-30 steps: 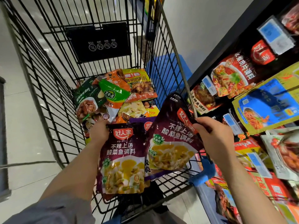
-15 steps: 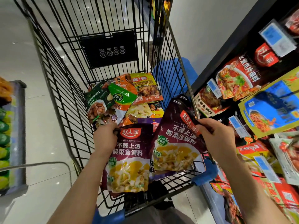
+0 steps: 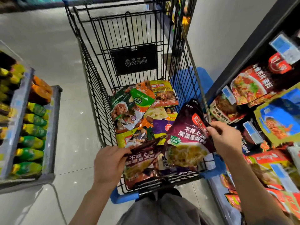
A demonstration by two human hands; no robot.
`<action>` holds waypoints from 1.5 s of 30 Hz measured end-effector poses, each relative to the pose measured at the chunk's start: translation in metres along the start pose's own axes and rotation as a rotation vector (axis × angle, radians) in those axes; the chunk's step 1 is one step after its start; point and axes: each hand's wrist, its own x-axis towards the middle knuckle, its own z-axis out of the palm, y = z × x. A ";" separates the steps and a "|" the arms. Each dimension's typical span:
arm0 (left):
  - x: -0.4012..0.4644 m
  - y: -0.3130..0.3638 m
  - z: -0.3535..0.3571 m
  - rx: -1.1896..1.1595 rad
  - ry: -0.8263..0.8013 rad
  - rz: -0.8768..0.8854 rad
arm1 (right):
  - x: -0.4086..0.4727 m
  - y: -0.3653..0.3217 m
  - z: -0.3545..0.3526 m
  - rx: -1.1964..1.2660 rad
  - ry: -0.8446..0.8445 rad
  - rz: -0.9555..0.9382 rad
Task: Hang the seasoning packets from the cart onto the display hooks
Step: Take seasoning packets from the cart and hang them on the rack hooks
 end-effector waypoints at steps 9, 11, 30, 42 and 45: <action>-0.006 0.020 0.018 -0.320 -0.016 -0.157 | -0.003 -0.005 -0.003 0.040 0.038 0.036; 0.000 0.018 0.017 -0.354 -0.002 -0.140 | 0.000 -0.007 -0.004 0.042 0.050 0.071; 0.022 0.019 -0.003 -0.647 -0.111 -0.395 | 0.009 -0.031 -0.018 -0.024 0.129 0.064; 0.072 0.059 -0.079 -0.841 0.050 -0.283 | 0.000 -0.092 -0.148 0.010 0.390 -0.220; 0.099 0.081 -0.107 -0.923 0.157 -0.212 | 0.002 -0.116 -0.191 0.009 0.474 -0.290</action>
